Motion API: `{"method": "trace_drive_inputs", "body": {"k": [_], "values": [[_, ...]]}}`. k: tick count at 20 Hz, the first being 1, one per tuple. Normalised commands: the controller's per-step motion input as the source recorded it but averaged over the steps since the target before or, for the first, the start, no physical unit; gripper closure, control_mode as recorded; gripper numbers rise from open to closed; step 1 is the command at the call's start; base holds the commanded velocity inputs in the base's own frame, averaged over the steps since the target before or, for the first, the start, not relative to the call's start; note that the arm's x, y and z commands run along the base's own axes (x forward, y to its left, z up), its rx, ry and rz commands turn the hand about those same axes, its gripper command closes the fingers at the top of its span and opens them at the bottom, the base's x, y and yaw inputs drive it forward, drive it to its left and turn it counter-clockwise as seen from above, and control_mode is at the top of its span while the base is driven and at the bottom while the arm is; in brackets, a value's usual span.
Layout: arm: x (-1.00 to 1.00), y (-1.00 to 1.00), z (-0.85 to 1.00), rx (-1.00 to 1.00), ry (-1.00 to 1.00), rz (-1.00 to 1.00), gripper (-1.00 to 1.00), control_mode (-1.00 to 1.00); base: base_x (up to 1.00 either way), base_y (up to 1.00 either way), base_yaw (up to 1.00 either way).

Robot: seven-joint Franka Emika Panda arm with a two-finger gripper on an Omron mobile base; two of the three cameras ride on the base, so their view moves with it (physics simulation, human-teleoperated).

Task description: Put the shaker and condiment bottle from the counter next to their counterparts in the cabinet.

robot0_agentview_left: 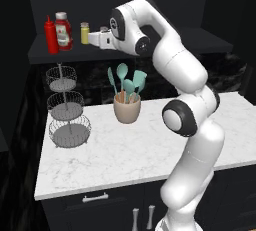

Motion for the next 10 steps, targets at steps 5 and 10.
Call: {"method": "trace_drive_inputs", "body": {"k": [5,10], "values": [[0.52,0.00,-0.28,0.06,0.04,0.00,1.00,-1.00,0.00,0.00,0.00],[0.45,0.00,-0.30,0.05,0.00,0.00,1.00,-1.00,0.00,0.00,0.00]]}}
